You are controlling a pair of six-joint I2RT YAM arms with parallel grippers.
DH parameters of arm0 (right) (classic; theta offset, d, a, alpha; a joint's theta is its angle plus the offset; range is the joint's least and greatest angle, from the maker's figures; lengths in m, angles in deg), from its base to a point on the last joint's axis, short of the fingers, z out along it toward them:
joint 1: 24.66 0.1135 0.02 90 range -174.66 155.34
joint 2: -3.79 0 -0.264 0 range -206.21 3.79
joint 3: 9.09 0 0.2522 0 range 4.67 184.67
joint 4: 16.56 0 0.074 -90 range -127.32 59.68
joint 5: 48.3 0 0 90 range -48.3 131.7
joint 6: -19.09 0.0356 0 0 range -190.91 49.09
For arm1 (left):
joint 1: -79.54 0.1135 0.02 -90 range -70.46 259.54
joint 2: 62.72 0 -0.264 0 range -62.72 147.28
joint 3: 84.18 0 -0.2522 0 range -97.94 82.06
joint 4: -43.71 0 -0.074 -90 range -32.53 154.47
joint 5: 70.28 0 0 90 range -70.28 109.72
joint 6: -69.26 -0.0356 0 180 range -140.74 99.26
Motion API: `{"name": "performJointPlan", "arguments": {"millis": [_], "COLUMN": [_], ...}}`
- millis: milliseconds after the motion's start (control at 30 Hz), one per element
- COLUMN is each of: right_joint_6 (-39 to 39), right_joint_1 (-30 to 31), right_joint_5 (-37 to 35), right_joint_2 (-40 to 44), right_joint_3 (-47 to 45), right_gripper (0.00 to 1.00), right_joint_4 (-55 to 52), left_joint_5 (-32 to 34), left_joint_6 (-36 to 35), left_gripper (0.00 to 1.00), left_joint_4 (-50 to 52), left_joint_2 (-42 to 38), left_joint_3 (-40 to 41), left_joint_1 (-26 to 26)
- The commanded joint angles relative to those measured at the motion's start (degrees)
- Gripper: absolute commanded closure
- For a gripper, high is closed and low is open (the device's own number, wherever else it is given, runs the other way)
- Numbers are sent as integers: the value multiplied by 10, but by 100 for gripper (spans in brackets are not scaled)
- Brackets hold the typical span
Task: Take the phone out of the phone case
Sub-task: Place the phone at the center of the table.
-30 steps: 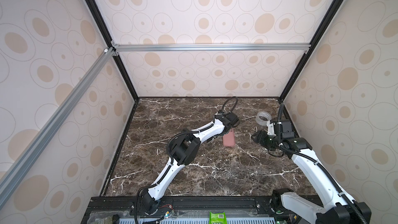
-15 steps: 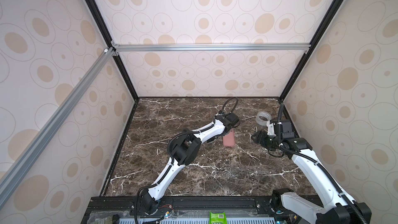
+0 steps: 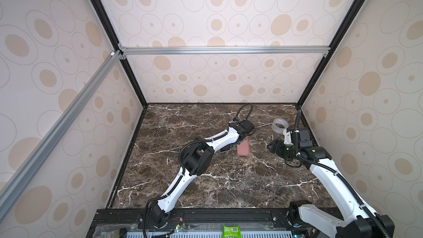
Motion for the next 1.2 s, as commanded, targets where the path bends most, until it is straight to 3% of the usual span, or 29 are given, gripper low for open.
{"name": "performJointPlan", "arguments": {"millis": [0,633,800,867,967,1167], "right_joint_6": [-4,-3,-6,-6,-3,56], "right_joint_1": [-2,-2,0,8,55,206], "right_joint_5": [-6,-25,-25,-23,-59,-142], "right_joint_2": [5,17,13,10,3,-47], "right_joint_3": [-4,4,19,20,27,28], "right_gripper": [37,37,36,36,35,26], "right_joint_4": [-17,-40,-54,-51,-46,5], "left_joint_5": [-16,-66,-68,-65,-63,-49], "left_joint_6": [17,19,12,-1,-18,-6], "left_gripper": [65,55,53,49,45,42], "left_joint_4": [-10,-51,-62,-96,-177,-263], "left_joint_2": [12,1,-58,-114,-229,-457], "left_joint_3": [-16,-1,11,51,171,430], "left_joint_1": [-2,1,0,-2,-1,23]}}
